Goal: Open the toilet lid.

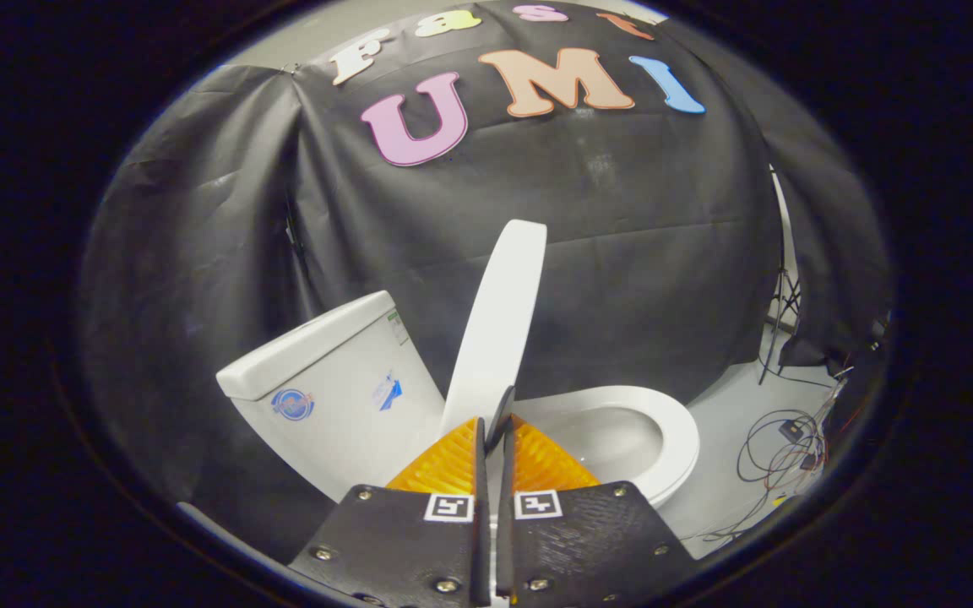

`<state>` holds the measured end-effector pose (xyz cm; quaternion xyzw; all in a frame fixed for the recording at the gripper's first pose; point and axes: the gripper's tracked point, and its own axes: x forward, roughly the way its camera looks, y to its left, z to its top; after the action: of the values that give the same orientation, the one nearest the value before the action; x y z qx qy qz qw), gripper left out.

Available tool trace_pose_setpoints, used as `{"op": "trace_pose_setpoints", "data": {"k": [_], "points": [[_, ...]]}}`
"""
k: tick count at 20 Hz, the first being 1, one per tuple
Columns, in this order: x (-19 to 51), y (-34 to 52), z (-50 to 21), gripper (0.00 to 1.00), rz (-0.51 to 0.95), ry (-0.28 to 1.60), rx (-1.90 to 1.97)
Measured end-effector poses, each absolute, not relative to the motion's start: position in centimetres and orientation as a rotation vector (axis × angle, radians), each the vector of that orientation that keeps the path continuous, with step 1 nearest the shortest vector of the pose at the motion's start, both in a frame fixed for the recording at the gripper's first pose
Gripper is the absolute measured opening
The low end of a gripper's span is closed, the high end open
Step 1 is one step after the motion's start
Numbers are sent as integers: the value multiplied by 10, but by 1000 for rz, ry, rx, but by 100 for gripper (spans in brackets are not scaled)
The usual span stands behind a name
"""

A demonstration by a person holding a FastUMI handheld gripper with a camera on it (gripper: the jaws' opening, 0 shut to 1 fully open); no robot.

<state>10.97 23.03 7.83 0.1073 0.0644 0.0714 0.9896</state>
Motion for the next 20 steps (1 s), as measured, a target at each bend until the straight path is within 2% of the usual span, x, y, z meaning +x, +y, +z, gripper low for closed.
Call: {"op": "trace_pose_setpoints", "data": {"k": [20], "points": [[107, 312, 108, 3, 237, 67, 157]]}}
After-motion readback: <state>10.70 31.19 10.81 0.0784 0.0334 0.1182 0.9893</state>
